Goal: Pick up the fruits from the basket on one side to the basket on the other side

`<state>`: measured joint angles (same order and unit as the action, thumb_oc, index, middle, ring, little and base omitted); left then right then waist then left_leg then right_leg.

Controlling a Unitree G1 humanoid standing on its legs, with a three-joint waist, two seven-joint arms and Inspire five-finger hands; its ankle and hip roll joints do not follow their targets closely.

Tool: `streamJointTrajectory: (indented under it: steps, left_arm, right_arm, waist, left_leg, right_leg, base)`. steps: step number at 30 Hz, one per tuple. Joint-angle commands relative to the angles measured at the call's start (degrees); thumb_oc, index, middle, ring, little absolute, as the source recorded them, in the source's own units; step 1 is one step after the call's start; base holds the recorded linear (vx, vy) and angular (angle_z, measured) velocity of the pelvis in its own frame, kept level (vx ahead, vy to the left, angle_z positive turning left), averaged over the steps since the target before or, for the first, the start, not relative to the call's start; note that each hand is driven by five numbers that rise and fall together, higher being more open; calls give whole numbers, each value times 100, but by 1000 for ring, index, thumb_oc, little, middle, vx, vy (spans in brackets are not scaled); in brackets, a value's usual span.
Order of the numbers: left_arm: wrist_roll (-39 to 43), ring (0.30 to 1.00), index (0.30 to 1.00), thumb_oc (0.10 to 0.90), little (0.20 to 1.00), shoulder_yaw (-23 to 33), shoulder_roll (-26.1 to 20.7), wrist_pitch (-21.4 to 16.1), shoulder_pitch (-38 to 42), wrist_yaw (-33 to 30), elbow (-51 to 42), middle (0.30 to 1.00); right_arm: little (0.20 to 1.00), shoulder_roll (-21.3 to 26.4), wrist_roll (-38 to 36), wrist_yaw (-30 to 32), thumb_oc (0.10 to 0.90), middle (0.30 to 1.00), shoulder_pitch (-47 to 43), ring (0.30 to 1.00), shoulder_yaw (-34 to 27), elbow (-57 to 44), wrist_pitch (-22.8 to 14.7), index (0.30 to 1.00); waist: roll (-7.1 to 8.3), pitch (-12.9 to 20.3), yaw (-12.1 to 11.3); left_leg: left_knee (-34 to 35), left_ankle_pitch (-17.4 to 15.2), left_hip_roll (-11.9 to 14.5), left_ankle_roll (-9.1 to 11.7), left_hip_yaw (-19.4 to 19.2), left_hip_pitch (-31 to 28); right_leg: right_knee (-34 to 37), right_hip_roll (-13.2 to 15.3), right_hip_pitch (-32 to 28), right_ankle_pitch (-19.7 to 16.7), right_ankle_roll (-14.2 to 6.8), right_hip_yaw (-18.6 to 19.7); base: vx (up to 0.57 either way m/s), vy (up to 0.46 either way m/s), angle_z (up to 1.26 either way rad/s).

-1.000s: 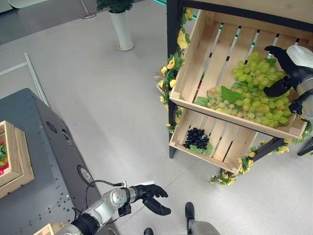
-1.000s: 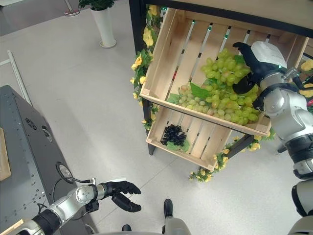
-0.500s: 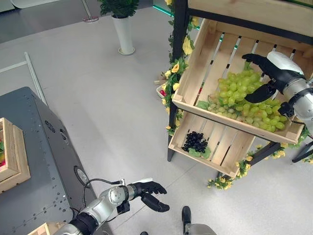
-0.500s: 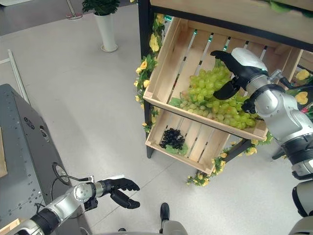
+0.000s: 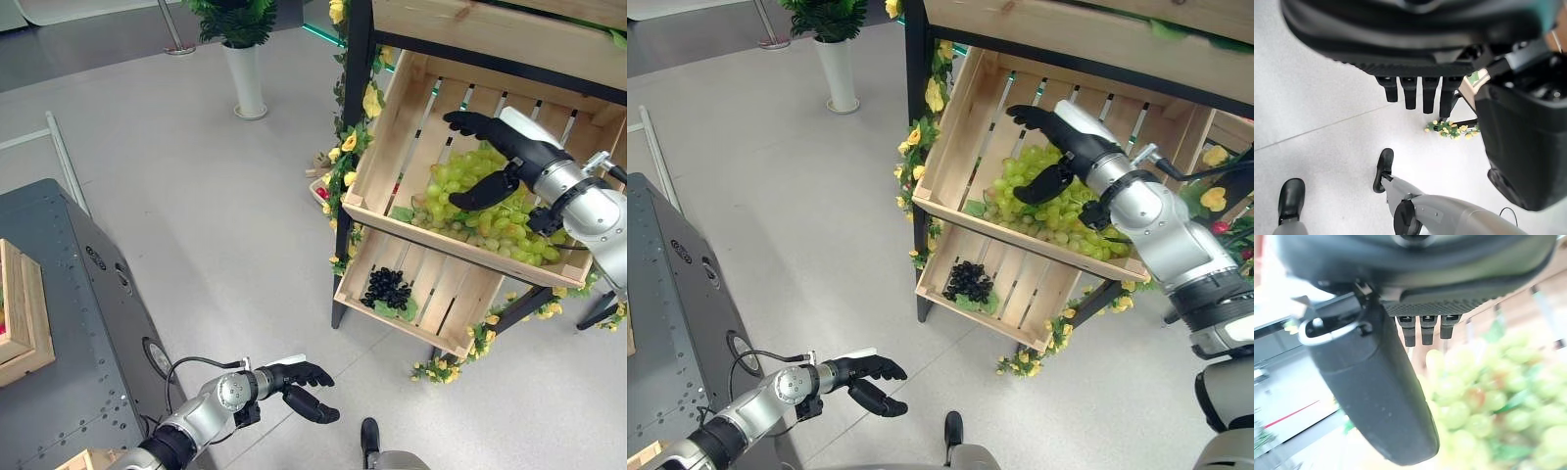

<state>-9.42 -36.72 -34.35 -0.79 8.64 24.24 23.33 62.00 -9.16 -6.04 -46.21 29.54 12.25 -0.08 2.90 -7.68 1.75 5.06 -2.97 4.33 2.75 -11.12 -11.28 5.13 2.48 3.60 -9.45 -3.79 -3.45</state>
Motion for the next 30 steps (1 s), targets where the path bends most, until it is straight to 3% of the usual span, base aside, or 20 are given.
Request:
streamJointTrajectory:
  steps: [1, 9, 18, 25, 30]
  left_arm:
    - [47, 900, 900, 800, 900, 102, -160, -466, 99, -179, -260, 900]
    - [32, 900, 900, 800, 900, 229, -77, -508, 147, -276, -189, 900]
    - [66, 900, 900, 800, 900, 284, 12, -503, 183, -507, -148, 900]
    - [147, 900, 900, 800, 900, 376, 41, -512, 151, -654, -193, 900]
    - [138, 900, 900, 800, 900, 484, 133, -508, 157, -915, -125, 900]
  right_arm:
    - [900, -20, 105, -101, 800, 900, -417, 900, -726, 40, -1, 900]
    - [900, -356, -628, -927, 800, 900, -97, 900, -796, -812, 118, 900]
    - [900, -698, -544, -1151, 800, 900, 116, 900, -850, -1275, -16, 900]
    - [900, -946, -1427, -1301, 800, 900, 208, 900, -968, -1639, 36, 900]
    - [900, -1567, -2470, -1598, 800, 900, 588, 900, -1134, -2084, 10, 900]
  waist:
    - [126, 443, -91]
    - [119, 435, -90]
    - [95, 431, -133]
    - [82, 424, -167]
    - [30, 414, -245]
  left_leg:
    - [-6, 145, 30, 41, 305, 533]
    - [-6, 132, 5, 27, 295, 510]
    - [-6, 110, -44, -3, 313, 501]
    - [-6, 100, -95, -28, 332, 504]
    - [-6, 78, -182, -64, 423, 525]
  right_leg:
    - [-13, 172, -706, 745, -368, -339]
    - [-13, 202, -742, 758, -357, -363]
    - [-13, 245, -761, 753, -366, -376]
    - [-13, 279, -774, 746, -360, -400]
    - [-13, 378, -807, 734, -380, -467]
  base:
    - [0, 0, 0]
    - [-1, 5, 0]
    - [-3, 15, 0]
    - [-12, 44, 0]
    - [-20, 98, 1]
